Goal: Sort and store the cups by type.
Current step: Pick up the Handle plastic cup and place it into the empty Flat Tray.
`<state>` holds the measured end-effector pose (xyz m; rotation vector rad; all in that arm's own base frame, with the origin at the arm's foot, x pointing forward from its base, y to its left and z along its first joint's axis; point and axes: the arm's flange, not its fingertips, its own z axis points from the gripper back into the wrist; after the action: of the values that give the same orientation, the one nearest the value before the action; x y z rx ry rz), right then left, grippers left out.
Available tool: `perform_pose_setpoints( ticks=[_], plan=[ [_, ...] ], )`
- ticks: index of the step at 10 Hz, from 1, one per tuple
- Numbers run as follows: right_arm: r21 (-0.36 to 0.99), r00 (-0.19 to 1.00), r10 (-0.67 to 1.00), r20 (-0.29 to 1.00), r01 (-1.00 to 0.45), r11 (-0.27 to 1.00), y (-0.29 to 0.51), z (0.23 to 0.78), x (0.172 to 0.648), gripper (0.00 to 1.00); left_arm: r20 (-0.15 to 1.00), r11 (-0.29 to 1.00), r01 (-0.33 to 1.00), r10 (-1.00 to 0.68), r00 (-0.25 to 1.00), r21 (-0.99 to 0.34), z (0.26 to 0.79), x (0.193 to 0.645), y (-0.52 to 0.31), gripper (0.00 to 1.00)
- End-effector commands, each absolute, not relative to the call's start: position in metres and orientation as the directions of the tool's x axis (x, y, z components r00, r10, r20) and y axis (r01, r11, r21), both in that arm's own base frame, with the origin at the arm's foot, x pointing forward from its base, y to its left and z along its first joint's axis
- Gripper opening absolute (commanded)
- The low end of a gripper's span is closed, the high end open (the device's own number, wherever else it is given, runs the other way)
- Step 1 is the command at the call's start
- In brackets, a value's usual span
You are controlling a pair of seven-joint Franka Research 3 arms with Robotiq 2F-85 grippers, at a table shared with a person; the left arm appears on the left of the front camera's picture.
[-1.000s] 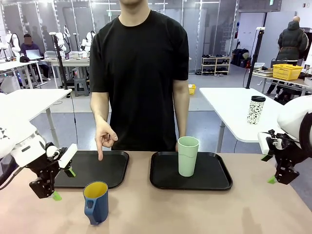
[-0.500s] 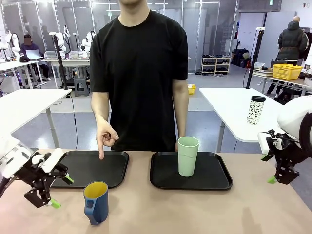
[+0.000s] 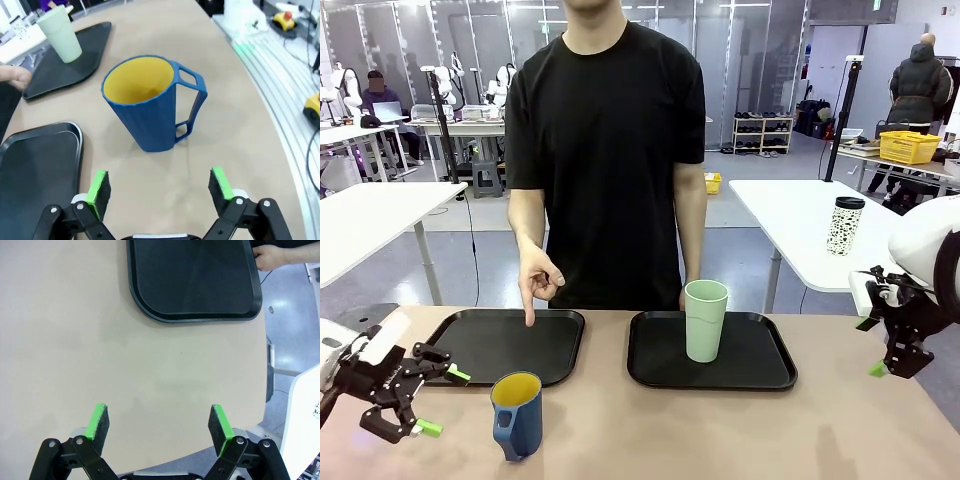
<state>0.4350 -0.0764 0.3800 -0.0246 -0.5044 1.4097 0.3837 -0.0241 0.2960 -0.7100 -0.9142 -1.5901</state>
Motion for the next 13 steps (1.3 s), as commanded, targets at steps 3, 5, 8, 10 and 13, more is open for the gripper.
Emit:
perform_pose_setpoints(
  ticks=[3,5,8,10,13],
  plan=[
    [-0.316,0.073,0.947,0.312,-0.932,0.176,-0.077,0.381,0.434,1.00,0.922,-0.019,0.988,-0.356,-0.150,0.154,0.274,0.370,-0.018,1.00],
    [-0.316,0.073,0.947,0.312,-0.932,0.176,-0.077,0.381,0.434,1.00,0.935,-0.010,0.989,-0.325,-0.143,0.147,0.269,0.375,-0.019,1.00],
    [-0.316,0.073,0.947,0.312,-0.932,0.176,-0.077,0.381,0.434,1.00,0.950,-0.002,0.991,-0.284,-0.130,0.135,0.269,0.379,-0.021,1.00],
    [-0.316,0.073,0.947,0.312,-0.932,0.176,-0.077,0.381,0.434,1.00,0.944,-0.017,0.996,-0.317,-0.093,0.093,0.289,0.377,-0.022,1.00],
    [-0.316,0.073,0.947,0.312,-0.932,0.176,-0.077,0.381,0.434,1.00,0.944,-0.017,0.996,-0.317,-0.093,0.093,0.289,0.377,-0.022,1.00]
  ],
)
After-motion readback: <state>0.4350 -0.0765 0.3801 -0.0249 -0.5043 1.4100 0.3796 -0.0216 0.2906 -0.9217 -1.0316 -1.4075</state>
